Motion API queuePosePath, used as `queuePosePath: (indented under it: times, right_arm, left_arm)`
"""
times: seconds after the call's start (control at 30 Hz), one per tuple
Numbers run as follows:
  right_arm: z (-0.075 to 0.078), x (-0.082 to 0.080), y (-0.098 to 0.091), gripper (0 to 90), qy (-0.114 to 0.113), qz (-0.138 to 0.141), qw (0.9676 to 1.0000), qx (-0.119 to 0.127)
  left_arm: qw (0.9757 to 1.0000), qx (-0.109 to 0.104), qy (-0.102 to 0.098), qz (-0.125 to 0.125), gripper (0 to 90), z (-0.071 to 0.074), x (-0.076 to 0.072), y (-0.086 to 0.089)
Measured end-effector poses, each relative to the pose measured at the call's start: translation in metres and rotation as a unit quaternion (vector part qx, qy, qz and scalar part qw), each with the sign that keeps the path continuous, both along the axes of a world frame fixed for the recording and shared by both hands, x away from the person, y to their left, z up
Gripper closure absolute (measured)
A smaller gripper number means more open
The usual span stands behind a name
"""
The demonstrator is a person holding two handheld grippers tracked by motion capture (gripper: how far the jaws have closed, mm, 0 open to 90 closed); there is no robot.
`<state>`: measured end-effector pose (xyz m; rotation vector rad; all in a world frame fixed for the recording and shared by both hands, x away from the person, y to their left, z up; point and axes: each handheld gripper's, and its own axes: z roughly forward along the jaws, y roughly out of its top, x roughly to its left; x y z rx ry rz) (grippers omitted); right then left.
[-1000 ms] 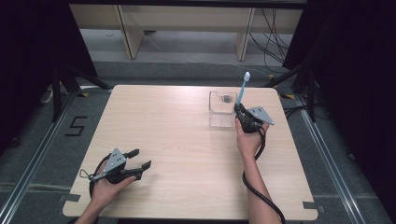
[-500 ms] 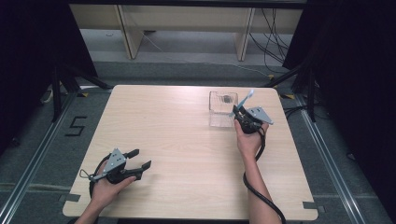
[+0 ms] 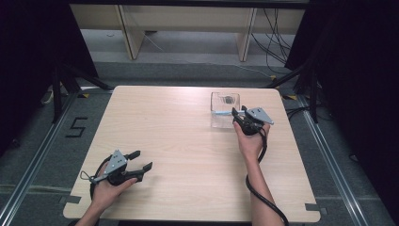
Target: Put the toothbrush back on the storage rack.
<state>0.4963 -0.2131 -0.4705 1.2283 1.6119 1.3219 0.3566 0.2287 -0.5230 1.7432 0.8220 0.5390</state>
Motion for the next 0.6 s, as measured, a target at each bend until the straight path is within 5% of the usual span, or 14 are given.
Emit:
queuePosePath:
  times: [0.37, 0.6]
  right_arm:
    - [0.0, -0.007, -0.003, 47.1, 0.011, 0.005, 0.9998, 0.013]
    - [0.001, -0.013, -0.008, 45.0, 0.02, 0.011, 0.9997, -0.001]
  left_arm:
    - [1.0, 0.001, 0.0, 0.0, 28.6, 0.0, 0.0, 0.0]
    - [1.0, 0.0, 0.001, 0.0, 28.6, 0.0, 0.0, 0.0]
